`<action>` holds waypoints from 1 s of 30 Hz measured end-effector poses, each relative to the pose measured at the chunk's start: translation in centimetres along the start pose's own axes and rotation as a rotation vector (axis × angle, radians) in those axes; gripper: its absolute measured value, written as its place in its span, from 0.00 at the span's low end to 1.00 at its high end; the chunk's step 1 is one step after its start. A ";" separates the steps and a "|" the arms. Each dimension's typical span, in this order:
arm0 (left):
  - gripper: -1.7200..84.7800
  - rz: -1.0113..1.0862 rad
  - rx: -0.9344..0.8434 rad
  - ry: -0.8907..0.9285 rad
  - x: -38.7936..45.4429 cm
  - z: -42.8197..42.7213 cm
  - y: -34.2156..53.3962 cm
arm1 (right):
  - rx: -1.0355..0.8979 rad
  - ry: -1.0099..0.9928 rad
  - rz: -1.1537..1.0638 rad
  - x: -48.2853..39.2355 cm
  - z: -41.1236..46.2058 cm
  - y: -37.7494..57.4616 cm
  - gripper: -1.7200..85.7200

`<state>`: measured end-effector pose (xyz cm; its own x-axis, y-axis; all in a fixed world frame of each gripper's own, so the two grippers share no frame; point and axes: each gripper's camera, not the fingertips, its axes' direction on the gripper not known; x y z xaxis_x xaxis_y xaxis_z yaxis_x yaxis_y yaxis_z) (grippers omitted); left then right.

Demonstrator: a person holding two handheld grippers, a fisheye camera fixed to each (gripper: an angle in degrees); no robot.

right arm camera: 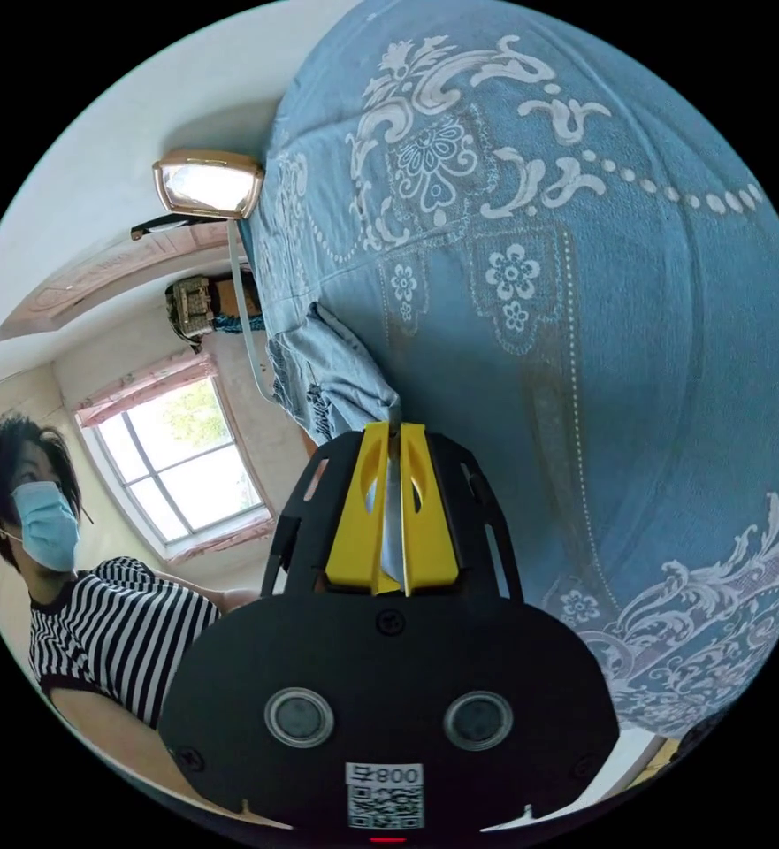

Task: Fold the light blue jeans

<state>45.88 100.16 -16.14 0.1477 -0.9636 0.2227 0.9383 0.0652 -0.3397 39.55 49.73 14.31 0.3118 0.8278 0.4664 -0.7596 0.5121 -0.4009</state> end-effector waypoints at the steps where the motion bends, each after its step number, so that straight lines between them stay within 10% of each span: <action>1: 0.05 0.011 -0.003 0.000 0.0 -0.5 0.3 | 0.005 -0.005 -0.004 -1.0 -0.3 0.1 0.04; 30: 0.04 0.372 0.532 -0.045 -7.2 -49.6 13.2 | -0.212 -0.093 -0.390 -38.7 23.5 -17.1 0.05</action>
<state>41.67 95.10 -67.51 0.4945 -0.8409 0.2199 0.8471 0.5229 0.0948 27.03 3.61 21.66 0.4918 0.5442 0.6796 -0.4587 0.8254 -0.3290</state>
